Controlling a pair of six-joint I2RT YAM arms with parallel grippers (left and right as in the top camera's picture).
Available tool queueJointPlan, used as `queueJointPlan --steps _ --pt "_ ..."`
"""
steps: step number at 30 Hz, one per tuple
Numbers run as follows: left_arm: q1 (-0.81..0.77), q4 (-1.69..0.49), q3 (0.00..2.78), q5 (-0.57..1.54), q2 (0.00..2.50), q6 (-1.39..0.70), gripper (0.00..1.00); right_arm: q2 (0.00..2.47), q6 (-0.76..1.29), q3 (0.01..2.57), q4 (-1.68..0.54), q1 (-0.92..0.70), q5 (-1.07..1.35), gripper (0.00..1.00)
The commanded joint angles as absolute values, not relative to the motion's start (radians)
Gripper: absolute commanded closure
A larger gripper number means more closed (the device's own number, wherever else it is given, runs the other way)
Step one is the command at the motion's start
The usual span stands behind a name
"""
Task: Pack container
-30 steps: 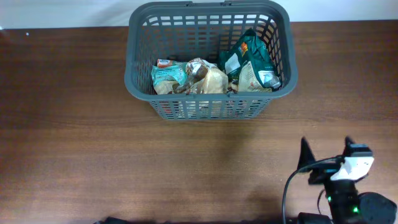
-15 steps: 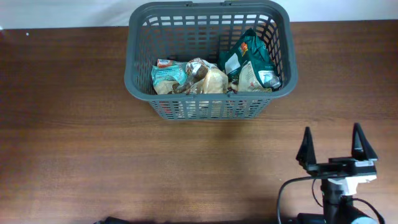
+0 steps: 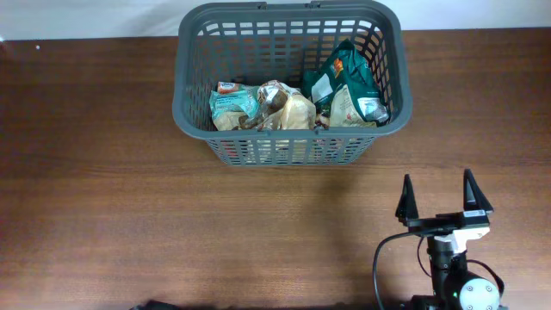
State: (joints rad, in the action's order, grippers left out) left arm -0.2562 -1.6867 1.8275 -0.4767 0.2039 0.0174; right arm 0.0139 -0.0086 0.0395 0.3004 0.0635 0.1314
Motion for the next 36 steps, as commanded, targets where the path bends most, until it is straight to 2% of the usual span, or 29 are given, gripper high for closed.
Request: queueJointPlan --steps 1,12,20,36 --pt "-0.259 -1.687 1.823 -0.487 0.200 0.007 0.01 0.004 -0.018 0.010 0.308 0.056 0.119 0.01" --pt "-0.253 -1.687 1.823 -0.487 0.200 0.007 0.01 0.005 -0.018 0.006 0.238 0.052 0.119 0.01" --pt "-0.253 -1.687 1.823 -0.487 0.200 0.007 0.01 0.005 -0.018 0.006 -0.076 0.052 0.118 0.01" --pt "-0.253 -1.687 1.823 -0.487 0.200 0.007 0.01 0.013 -0.018 0.006 -0.067 0.052 0.119 0.01"
